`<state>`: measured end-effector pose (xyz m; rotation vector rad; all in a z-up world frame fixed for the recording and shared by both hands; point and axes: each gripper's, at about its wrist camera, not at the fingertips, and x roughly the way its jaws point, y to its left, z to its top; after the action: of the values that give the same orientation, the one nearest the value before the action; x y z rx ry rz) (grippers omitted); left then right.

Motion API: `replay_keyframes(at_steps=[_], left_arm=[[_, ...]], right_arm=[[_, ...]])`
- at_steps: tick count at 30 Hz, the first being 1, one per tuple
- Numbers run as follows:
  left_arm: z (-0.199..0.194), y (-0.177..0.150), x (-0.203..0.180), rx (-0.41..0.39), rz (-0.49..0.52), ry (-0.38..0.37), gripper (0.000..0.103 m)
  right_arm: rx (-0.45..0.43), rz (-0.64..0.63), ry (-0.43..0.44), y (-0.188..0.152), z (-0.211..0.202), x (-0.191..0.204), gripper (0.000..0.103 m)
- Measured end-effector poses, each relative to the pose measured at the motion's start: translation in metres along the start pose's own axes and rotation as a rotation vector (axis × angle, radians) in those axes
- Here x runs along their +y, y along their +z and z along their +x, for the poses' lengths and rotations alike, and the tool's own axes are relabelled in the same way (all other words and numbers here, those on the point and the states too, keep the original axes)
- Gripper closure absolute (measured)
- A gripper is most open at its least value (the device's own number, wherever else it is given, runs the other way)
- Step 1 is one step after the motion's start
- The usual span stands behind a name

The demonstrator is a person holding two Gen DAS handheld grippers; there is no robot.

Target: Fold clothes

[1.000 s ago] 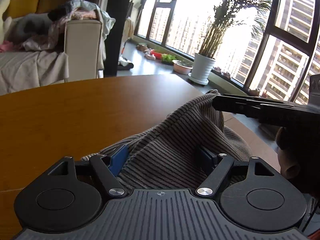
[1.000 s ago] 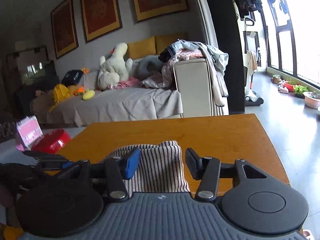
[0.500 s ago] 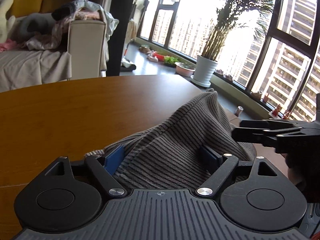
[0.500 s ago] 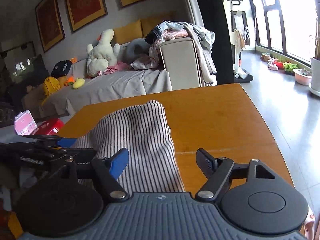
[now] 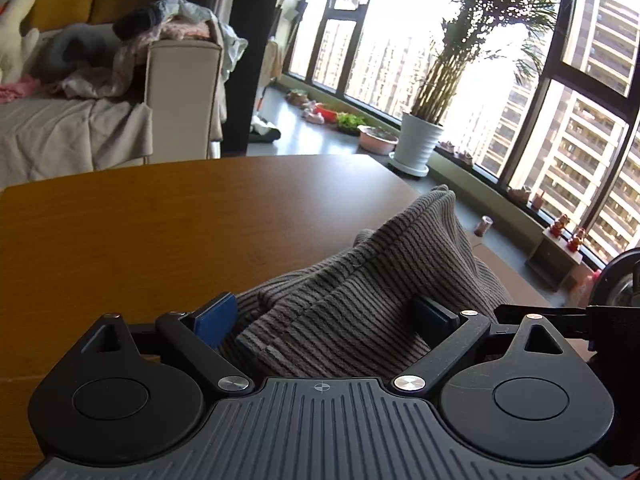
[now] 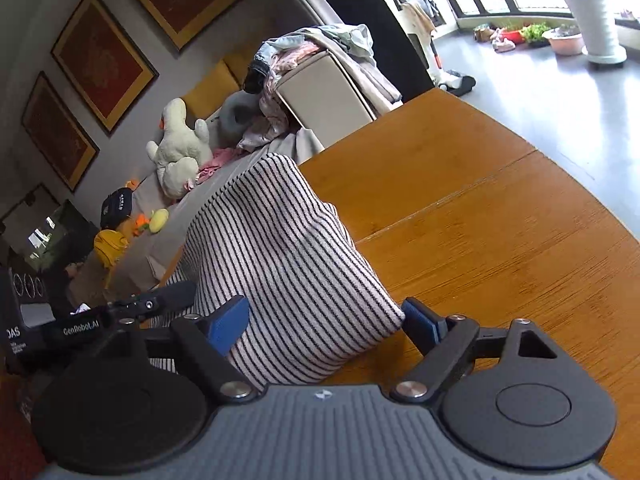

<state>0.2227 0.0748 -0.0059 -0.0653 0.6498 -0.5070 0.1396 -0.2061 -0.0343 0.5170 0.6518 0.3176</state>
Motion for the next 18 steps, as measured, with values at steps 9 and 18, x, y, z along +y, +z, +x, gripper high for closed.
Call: replay_keyframes(at_steps=[9, 18], left_arm=[[0.022, -0.007, 0.030, 0.050, -0.152, -0.116, 0.000], [0.011, -0.021, 0.030, 0.059, -0.184, -0.137, 0.001]], right_arm=[[0.092, -0.141, 0.041, -0.011, -0.019, 0.015, 0.020], [0.054, -0.210, 0.026, 0.014, 0.010, 0.030, 0.030]])
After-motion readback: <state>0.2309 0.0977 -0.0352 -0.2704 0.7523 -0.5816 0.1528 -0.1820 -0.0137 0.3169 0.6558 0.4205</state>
